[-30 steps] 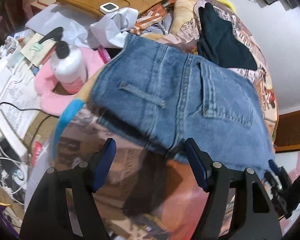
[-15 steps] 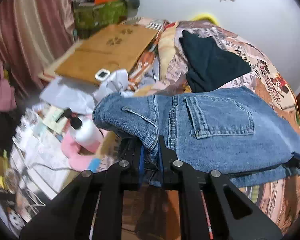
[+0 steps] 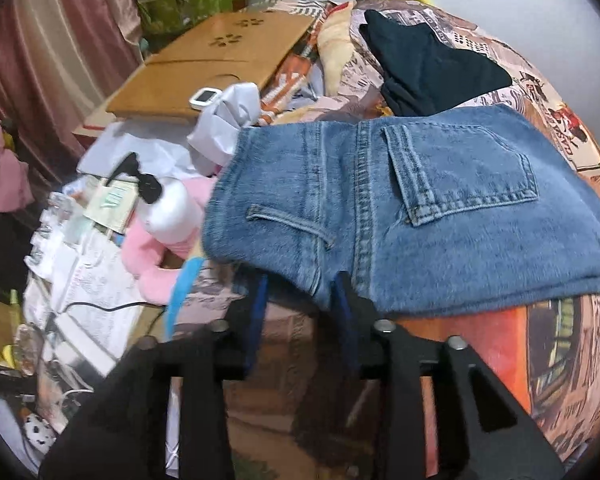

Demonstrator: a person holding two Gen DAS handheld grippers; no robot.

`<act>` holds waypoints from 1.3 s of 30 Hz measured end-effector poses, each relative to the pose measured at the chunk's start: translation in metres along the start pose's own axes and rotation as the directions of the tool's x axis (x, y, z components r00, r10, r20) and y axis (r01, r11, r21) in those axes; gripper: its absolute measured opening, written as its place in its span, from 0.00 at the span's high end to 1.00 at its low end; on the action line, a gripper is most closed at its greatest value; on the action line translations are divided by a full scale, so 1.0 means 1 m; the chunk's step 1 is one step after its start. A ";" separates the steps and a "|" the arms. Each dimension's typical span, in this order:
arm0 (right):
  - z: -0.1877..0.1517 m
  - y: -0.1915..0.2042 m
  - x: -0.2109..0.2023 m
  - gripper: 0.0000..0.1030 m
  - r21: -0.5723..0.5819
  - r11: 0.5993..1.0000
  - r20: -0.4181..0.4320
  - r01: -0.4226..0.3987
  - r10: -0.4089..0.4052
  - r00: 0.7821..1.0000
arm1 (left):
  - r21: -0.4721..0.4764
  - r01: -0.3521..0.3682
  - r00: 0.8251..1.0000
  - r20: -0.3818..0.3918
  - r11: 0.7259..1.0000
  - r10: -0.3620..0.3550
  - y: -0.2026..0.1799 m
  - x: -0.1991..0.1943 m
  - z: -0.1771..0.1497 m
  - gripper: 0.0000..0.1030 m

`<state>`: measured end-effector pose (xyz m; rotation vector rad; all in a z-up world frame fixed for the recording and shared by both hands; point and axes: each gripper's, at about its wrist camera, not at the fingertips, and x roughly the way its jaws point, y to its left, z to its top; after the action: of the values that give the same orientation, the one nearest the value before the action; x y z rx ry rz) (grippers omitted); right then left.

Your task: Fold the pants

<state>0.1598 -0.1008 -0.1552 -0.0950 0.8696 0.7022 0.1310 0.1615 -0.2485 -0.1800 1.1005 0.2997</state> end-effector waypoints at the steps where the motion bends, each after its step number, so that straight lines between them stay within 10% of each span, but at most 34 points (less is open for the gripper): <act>1: 0.002 -0.010 0.011 0.29 0.041 0.999 -0.018 0.023 -0.022 1.000 | 0.004 -0.012 1.000 0.003 1.000 0.012 0.001 -0.005 -0.002 0.51; 7: -0.028 -0.070 0.047 0.29 0.213 0.974 -0.197 0.072 -0.029 0.980 | 0.013 -0.008 0.999 0.033 1.000 0.008 0.009 -0.029 0.004 0.35; 20: -0.134 -0.167 -0.065 0.30 0.426 0.871 -0.213 0.246 -0.168 0.963 | 0.098 0.135 0.991 0.003 0.986 -0.136 -0.083 -0.012 0.058 0.16; 34: -0.185 -0.218 -0.187 0.28 0.625 0.697 -0.088 0.352 -0.385 0.919 | 0.492 0.160 0.987 -0.051 0.856 -0.155 -0.262 -0.007 0.055 0.15; 39: -0.215 -0.248 -0.189 0.28 0.731 0.632 -0.078 0.258 -0.298 0.951 | 0.518 0.177 0.984 -0.075 0.837 -0.163 -0.288 -0.002 0.052 0.15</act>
<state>0.0819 -0.4681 -0.2078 0.5135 1.0081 0.0129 0.2677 -0.0963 -0.2251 0.2080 1.1470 -0.1720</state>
